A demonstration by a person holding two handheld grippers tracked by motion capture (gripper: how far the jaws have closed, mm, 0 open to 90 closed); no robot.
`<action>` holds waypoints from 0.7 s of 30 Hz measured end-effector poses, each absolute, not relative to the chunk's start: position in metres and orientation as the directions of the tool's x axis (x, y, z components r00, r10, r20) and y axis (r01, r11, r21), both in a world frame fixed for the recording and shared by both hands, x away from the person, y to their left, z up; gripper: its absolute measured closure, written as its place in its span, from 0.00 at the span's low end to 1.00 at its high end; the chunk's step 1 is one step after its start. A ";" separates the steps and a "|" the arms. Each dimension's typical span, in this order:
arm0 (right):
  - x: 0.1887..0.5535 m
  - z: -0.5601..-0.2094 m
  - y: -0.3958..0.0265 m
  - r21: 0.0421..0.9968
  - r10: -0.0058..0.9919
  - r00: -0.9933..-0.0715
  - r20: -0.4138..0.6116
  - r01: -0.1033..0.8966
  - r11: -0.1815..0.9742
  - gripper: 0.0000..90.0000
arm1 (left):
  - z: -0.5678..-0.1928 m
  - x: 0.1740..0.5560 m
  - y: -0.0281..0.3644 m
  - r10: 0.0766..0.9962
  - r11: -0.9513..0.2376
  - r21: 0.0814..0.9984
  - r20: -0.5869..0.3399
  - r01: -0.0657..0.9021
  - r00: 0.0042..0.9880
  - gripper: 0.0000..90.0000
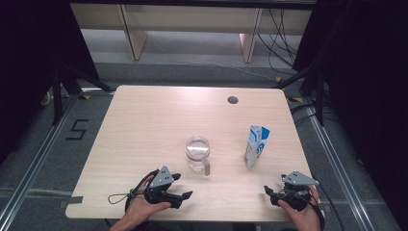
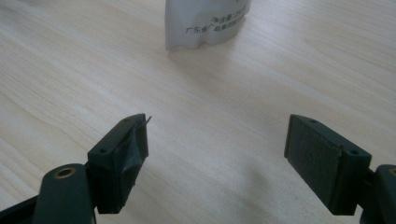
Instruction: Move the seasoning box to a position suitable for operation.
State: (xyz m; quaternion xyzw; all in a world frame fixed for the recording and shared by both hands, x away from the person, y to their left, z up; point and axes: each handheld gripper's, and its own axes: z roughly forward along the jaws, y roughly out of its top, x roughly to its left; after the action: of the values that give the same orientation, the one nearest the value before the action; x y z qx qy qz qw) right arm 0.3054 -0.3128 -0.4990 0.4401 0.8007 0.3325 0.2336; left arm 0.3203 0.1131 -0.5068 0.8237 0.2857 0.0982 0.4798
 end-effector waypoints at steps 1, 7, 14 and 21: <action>0.304 -0.499 -0.312 0.736 0.866 -0.495 -0.066 0.562 0.377 0.25 | -0.507 0.320 0.112 0.563 -0.375 0.849 -0.110 0.372 0.819 0.27; 0.306 -0.500 -0.312 0.743 0.859 -0.508 -0.066 0.550 0.382 0.25 | -0.503 0.320 0.109 0.545 -0.386 0.846 -0.112 0.367 0.831 0.27; 0.304 -0.500 -0.311 0.736 0.869 -0.494 -0.035 0.576 0.357 0.25 | -0.498 0.320 0.102 0.532 -0.373 0.852 -0.128 0.367 0.837 0.31; 0.304 -0.499 -0.312 0.733 0.873 -0.486 -0.045 0.577 0.359 0.25 | -0.490 0.320 0.087 0.474 -0.373 0.870 -0.121 0.323 0.872 0.45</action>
State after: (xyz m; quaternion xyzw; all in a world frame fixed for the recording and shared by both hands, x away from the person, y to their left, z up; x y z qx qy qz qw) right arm 0.3037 -0.3115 -0.4992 0.4565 0.7942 0.3349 0.2208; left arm 0.3196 0.0871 -0.4899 0.8251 0.2415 0.0746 0.5053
